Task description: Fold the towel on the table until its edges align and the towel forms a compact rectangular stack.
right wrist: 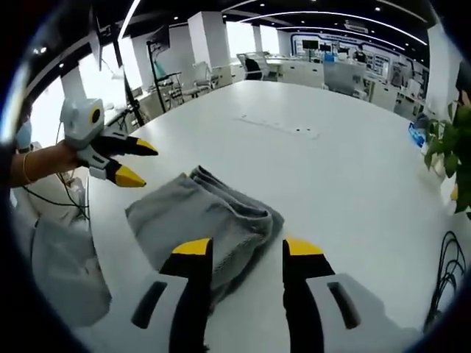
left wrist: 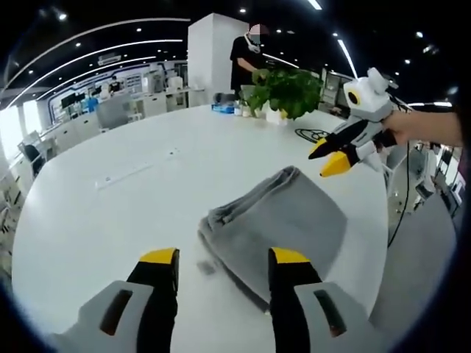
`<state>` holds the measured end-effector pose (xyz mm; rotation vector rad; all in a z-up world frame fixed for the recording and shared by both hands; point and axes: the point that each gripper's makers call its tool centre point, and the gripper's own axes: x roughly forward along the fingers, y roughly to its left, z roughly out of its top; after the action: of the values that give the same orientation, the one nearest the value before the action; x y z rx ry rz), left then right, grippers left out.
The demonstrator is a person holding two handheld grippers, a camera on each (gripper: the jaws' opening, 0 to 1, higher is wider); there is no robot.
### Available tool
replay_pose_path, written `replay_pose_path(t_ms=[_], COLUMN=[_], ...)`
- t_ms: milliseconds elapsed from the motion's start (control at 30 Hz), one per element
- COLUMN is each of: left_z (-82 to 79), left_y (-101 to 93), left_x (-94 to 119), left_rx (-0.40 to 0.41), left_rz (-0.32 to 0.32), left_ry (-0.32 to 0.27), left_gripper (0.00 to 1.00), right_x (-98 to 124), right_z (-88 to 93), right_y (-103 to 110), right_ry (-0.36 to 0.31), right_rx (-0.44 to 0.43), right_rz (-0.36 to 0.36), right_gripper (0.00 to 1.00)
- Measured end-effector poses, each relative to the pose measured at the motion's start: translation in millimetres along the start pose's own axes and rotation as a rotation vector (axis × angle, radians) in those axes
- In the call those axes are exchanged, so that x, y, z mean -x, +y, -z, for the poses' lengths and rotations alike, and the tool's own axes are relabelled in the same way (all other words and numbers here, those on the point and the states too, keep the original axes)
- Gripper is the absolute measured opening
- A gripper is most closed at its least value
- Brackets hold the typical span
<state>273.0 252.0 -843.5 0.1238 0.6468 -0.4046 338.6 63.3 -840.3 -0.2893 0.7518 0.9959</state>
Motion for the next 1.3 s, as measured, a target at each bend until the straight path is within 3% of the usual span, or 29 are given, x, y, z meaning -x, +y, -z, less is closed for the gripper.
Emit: replay_pose_path(t_ms=[567,1000,1300], left_z=[39.2,59.2,64.8], left_y=[-31.8,-51.7,-60.5], left_x=[4,6,-1], left_rx=[0.027,0.040,0.032], left_rz=[0.046,0.092,0.115], left_ry=[0.060,0.090,0.112], left_gripper=[0.56,0.56,0.55], right_x=[1,2,0], right_z=[40.1,82.7,98.4], right_y=[17,36,43], right_ry=[0.054,0.105,0.130], right_rx=[-0.017,-0.058,-0.073], right_rz=[-0.031,-0.072,-0.089], right_gripper=[0.41,0.41,0.41])
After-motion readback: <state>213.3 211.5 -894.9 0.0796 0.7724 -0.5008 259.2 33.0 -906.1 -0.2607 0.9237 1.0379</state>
